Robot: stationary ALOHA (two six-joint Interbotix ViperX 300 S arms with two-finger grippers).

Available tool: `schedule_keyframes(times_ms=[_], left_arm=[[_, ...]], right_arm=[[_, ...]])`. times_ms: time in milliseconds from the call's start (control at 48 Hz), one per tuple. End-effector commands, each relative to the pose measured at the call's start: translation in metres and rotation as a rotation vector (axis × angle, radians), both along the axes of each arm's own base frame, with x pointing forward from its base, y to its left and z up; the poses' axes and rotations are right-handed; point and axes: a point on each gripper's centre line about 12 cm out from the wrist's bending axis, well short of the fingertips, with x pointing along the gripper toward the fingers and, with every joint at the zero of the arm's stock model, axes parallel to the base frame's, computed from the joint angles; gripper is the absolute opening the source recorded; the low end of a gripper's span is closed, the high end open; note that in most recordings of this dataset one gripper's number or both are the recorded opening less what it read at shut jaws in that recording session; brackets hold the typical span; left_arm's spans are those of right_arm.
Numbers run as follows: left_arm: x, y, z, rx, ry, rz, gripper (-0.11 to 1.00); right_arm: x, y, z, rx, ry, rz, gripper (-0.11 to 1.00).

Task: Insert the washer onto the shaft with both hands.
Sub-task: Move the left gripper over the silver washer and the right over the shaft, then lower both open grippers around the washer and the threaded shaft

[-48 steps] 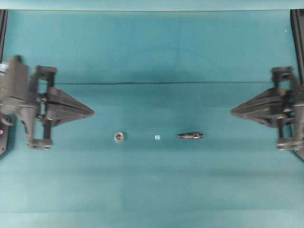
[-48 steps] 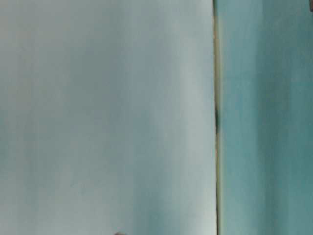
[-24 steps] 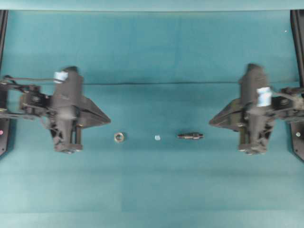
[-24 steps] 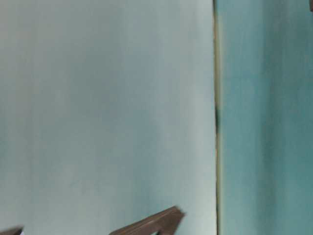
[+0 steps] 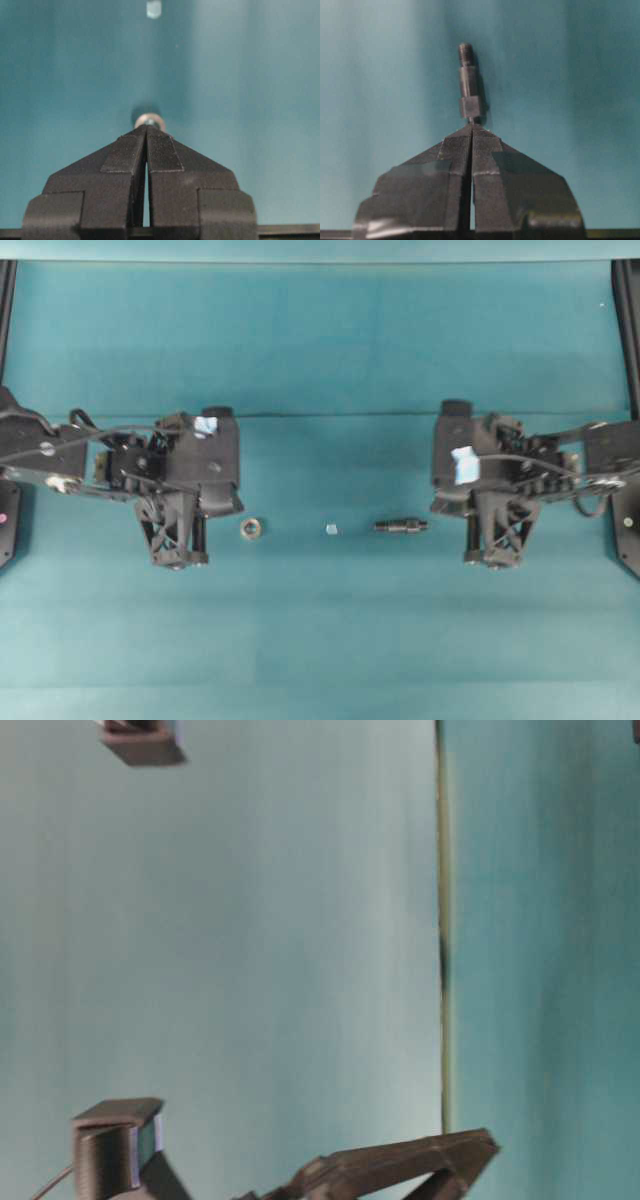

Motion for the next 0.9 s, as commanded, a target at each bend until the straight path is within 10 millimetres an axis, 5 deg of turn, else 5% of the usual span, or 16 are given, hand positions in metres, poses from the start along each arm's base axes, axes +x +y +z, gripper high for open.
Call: schedule_keyframes(times_ms=[0,375,874], left_arm=[[0.003,0.0,-0.001,0.005,-0.002,-0.006,0.03],[0.011,0.0,-0.038,0.01,0.072,-0.013,0.03],[0.016,0.0,-0.045,0.01,0.055,-0.013,0.03]], right_arm=[[0.007,0.0,0.001,0.0,-0.003,-0.002,-0.1],[0.011,0.0,-0.011,-0.002,0.034,0.0,-0.1],[0.02,-0.001,-0.016,-0.003,0.008,-0.002,-0.1]])
